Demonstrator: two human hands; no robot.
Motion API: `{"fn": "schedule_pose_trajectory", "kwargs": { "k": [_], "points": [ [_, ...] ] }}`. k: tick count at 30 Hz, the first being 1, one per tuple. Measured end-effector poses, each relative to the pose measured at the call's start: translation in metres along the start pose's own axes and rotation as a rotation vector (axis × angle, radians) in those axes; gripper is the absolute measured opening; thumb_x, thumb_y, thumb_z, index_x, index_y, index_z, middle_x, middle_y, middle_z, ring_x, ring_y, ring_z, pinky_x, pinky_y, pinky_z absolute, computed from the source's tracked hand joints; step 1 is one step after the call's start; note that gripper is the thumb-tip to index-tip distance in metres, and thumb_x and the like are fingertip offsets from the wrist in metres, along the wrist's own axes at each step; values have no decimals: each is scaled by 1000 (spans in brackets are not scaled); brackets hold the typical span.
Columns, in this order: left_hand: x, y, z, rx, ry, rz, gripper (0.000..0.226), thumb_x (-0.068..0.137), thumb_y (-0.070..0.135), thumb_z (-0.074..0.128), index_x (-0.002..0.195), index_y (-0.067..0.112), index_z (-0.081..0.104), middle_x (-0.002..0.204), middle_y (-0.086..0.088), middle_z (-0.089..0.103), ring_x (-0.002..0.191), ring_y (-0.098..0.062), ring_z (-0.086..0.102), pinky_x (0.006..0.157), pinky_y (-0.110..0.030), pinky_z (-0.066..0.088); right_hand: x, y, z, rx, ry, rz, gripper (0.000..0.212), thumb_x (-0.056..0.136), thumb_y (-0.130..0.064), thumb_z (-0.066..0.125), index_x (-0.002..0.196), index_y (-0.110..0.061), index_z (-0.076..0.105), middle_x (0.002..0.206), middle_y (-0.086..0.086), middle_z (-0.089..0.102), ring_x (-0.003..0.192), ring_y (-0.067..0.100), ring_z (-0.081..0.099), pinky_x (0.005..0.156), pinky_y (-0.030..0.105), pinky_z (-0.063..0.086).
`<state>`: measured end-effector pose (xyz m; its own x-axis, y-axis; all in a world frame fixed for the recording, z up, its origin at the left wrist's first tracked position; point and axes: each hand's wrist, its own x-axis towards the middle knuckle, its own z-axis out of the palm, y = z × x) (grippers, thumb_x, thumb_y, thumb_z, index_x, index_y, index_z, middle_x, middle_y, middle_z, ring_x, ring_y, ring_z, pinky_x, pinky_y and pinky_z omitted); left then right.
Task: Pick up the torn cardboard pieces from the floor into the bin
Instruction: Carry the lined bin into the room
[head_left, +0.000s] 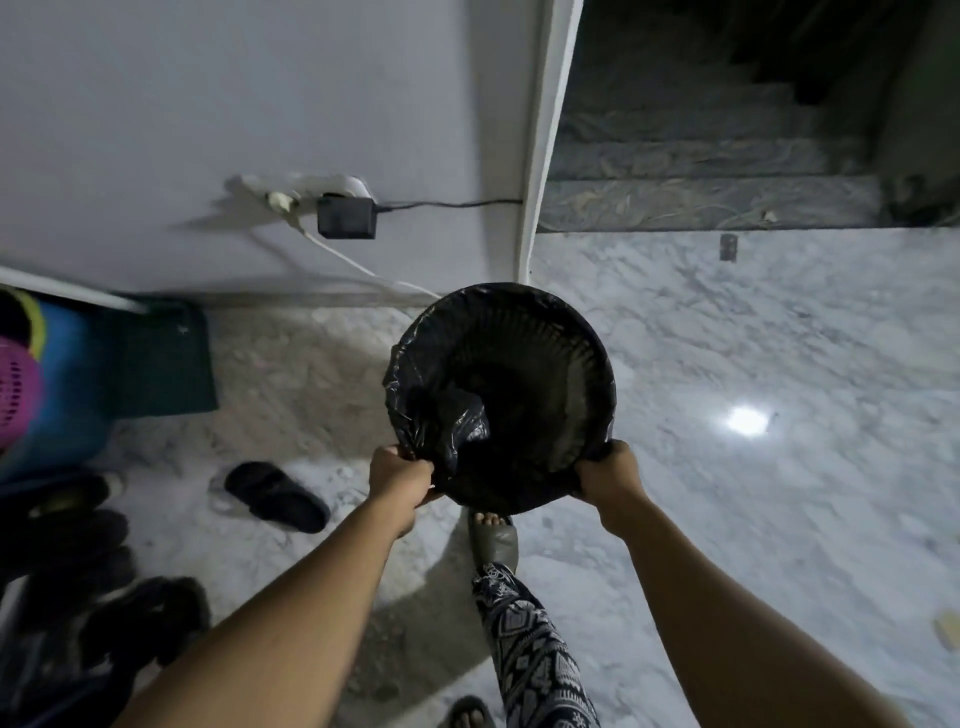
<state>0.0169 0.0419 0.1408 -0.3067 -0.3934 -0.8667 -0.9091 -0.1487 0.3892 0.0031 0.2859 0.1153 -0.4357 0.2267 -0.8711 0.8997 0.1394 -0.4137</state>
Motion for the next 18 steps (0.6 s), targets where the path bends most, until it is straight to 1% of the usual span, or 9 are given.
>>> {"fn": "schedule_pose_trajectory", "kwargs": {
  "k": [2,3,4,5,9,12,15,17,18],
  "points": [
    [-50,9,-4,-26,-26,32,25,82,-17,54,97,-1,66,93,-21,72,80,-34,72,56,-36,61,-45,-8,-27,36,7,-35,29,67,0,51,91,17,52,76,14,53,66,27,48,59,50,57],
    [-76,11,-6,-34,-43,47,24,82,-18,54,96,-2,66,93,-22,72,81,-35,72,56,-37,61,-69,-10,-41,61,13,-50,32,66,-1,53,93,17,52,78,14,54,67,28,49,62,61,58],
    [-104,13,-8,-41,-57,67,24,82,-18,54,96,-3,65,93,-24,72,83,-36,72,57,-39,61,-97,-13,-55,84,21,-64,31,68,-1,54,95,15,54,81,15,57,68,29,52,63,67,55],
    [-128,15,-9,-46,-70,84,24,82,-19,54,97,-4,65,94,-25,71,84,-37,72,59,-40,61,-121,-14,-67,107,27,-81,27,71,1,55,96,13,56,84,17,59,69,31,56,61,68,53],
    [-231,2,-15,-60,-100,196,25,79,-17,56,97,-1,64,92,-24,70,78,-34,71,60,-44,62,-229,6,-124,273,81,-185,14,81,8,52,93,6,58,88,19,64,71,38,65,63,61,59],
    [-294,-19,-7,-65,-145,285,25,78,-15,56,97,0,65,91,-23,70,71,-31,69,61,-45,62,-284,42,-160,394,159,-226,23,78,8,55,97,-3,59,99,21,67,81,41,69,59,56,60],
    [-354,-47,11,-60,-213,364,23,79,-14,55,94,1,62,89,-21,71,70,-29,69,62,-44,62,-335,82,-199,536,216,-301,24,80,7,62,91,-14,56,93,14,67,75,33,69,62,47,61],
    [-400,-71,30,-32,-258,406,22,79,-15,54,89,3,61,89,-20,71,72,-28,69,62,-44,61,-369,119,-232,631,275,-311,26,81,10,60,88,-15,55,88,9,64,71,27,64,65,42,61],
    [-417,-79,40,-15,-273,424,21,79,-16,53,85,3,62,88,-19,70,73,-28,68,61,-44,61,-378,133,-244,682,295,-292,26,81,11,59,92,-13,56,90,10,63,71,26,63,67,42,62]
  ]
}}
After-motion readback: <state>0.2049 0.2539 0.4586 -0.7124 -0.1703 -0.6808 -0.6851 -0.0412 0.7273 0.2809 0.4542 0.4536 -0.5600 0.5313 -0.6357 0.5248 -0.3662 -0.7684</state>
